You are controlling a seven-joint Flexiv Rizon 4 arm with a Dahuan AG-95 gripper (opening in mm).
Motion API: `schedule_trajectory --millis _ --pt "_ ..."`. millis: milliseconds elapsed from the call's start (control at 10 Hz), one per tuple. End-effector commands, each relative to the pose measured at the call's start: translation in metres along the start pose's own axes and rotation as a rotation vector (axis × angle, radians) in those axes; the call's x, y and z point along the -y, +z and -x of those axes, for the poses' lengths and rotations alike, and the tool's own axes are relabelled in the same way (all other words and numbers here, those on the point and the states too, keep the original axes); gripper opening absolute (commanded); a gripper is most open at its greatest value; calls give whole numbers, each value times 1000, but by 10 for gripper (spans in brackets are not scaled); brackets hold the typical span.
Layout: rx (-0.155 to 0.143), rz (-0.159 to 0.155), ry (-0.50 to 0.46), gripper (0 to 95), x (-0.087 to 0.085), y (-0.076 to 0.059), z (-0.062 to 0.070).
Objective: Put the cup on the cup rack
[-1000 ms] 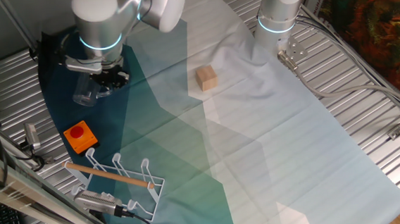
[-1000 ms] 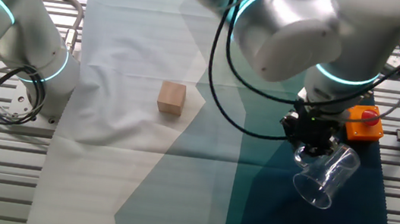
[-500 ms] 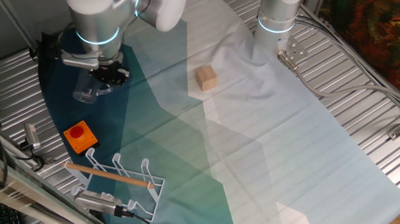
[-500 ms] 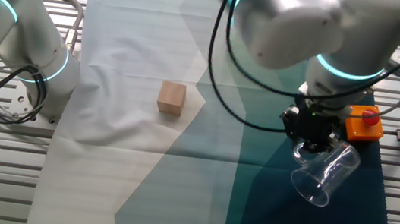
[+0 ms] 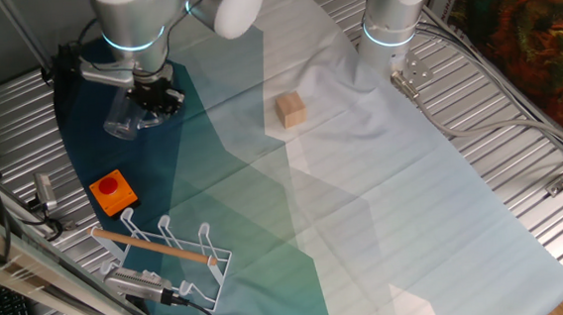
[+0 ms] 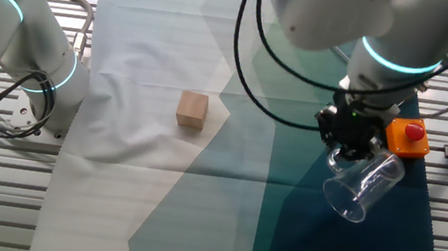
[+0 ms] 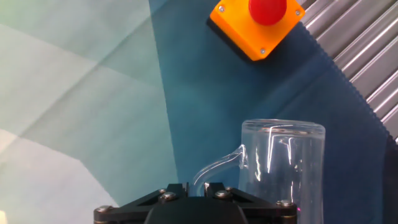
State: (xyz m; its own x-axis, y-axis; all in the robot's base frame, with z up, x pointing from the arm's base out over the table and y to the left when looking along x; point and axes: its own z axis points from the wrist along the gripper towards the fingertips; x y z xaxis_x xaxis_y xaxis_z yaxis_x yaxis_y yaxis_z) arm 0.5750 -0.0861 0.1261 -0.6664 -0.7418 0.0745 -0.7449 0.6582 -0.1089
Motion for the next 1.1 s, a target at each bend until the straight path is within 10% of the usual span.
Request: schedule_trajectory --millis 100,1100 --pt "10 22 29 0 -4 -12 4" --pt "37 46 118 0 -46 -88 46"
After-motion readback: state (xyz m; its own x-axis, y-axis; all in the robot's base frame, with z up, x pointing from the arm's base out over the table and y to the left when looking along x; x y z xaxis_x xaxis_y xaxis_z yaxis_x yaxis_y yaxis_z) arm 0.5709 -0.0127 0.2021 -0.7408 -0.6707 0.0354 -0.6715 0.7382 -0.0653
